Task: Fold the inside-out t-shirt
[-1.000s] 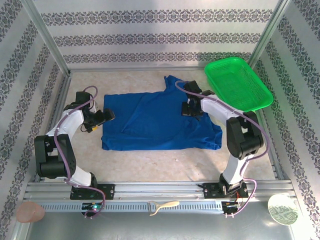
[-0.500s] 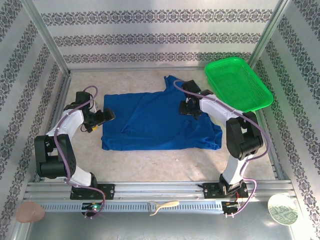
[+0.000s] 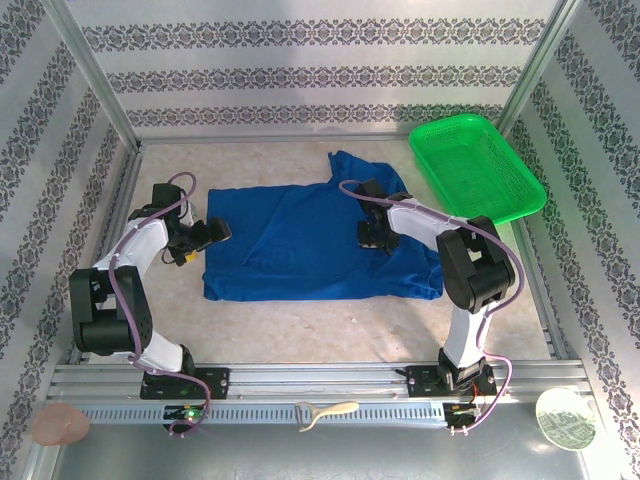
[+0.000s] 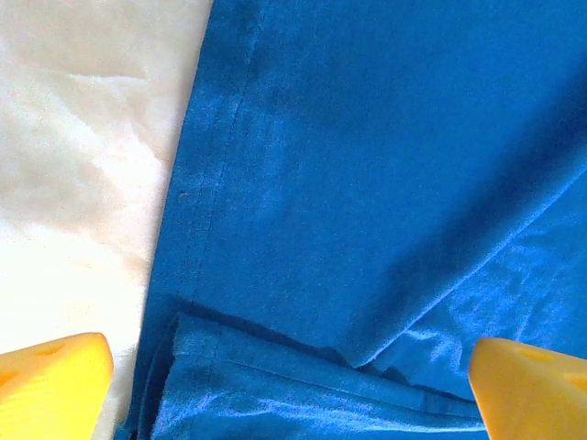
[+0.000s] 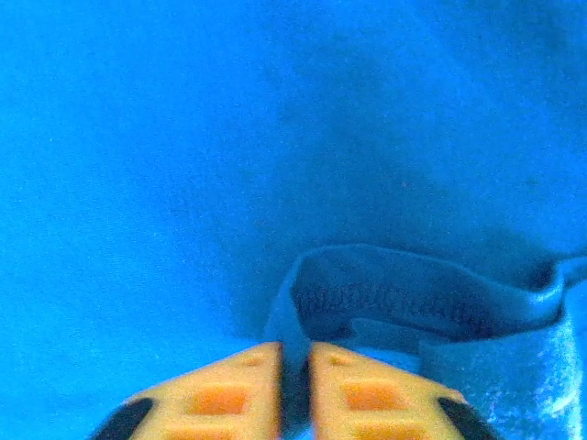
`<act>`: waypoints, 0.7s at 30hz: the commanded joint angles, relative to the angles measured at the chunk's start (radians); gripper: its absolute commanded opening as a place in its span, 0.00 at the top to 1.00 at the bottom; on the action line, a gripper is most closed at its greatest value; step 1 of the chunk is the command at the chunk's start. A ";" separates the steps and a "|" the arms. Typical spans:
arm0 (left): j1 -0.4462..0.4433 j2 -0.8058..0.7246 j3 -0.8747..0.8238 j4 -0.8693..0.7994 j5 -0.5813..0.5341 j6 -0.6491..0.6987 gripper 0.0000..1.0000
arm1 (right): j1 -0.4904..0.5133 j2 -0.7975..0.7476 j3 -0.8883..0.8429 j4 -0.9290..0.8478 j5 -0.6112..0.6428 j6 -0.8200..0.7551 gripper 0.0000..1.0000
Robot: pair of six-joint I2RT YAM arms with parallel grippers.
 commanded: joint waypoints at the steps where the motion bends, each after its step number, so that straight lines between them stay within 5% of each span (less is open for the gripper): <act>1: 0.008 0.006 0.021 0.007 0.019 0.002 0.00 | -0.003 -0.012 -0.002 0.003 0.028 -0.004 1.00; 11: 0.008 0.007 0.025 0.004 0.019 0.006 0.00 | -0.001 -0.110 0.078 -0.022 0.034 -0.016 1.00; 21: 0.008 0.010 0.020 0.004 0.019 0.006 0.00 | -0.012 0.018 0.203 -0.022 0.033 -0.016 1.00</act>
